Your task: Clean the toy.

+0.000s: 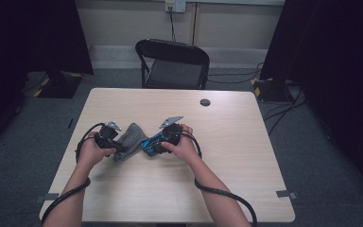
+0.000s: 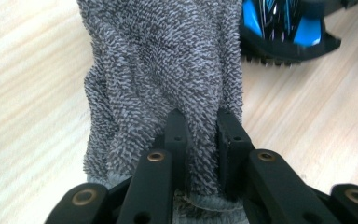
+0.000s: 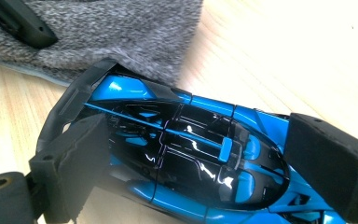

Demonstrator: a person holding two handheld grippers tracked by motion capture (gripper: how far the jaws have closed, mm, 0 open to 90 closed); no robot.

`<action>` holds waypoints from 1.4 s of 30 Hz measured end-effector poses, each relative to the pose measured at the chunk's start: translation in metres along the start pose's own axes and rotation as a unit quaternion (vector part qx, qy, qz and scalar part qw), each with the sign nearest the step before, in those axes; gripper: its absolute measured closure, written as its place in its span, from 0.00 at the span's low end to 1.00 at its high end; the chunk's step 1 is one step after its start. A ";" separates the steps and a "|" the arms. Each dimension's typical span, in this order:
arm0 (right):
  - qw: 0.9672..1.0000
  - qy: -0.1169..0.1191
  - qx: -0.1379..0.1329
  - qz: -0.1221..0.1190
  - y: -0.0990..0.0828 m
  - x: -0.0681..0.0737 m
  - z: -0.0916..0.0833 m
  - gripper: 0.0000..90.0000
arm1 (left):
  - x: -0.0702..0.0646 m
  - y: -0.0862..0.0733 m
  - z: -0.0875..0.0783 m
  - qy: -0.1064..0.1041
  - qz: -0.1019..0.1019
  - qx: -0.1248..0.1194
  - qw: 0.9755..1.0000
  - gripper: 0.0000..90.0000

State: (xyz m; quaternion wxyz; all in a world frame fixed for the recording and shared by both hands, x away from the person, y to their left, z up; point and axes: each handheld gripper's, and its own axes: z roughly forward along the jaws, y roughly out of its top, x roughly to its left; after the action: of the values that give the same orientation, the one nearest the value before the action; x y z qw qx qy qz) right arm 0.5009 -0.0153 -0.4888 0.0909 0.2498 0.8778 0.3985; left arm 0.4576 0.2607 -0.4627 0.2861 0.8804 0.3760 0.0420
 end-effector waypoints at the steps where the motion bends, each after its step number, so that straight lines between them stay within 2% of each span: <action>1: 1.000 0.000 -0.001 0.001 0.000 0.000 0.000 0.08 | 0.000 -0.002 -0.001 0.002 -0.002 -0.002 1.000 0.86; 6: 1.000 0.000 0.000 0.001 0.000 0.000 0.000 0.08 | 0.001 -0.012 -0.010 0.004 -0.007 -0.008 1.000 0.86; 11: 1.000 0.000 0.001 0.001 0.000 0.000 0.000 0.08 | 0.003 -0.019 -0.021 0.007 -0.020 -0.029 0.999 0.86; 19: 1.000 -0.001 -0.003 0.002 0.000 0.000 0.000 0.08 | 0.008 -0.016 -0.034 0.017 -0.034 -0.056 0.998 0.85; 21: 1.000 -0.001 -0.004 0.002 -0.001 0.001 0.000 0.08 | 0.011 -0.014 -0.035 0.019 -0.041 -0.064 0.997 0.85; 26: 1.000 -0.001 0.001 0.002 0.000 0.000 0.000 0.08 | 0.014 -0.003 -0.033 0.025 -0.042 -0.073 0.996 0.85; 33: 1.000 -0.001 -0.003 0.002 -0.001 0.000 0.000 0.08 | 0.016 0.018 -0.020 0.022 -0.044 -0.081 0.995 0.85; 42: 1.000 -0.001 -0.003 0.003 0.000 0.000 0.000 0.08 | 0.019 0.045 -0.003 0.019 -0.046 -0.077 0.996 0.85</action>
State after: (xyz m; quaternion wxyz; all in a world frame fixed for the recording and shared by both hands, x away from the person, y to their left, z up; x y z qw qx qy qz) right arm 0.5004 -0.0153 -0.4891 0.0913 0.2522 0.8761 0.4008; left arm 0.4990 0.2504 -0.4384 0.3476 0.8363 0.4175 0.0740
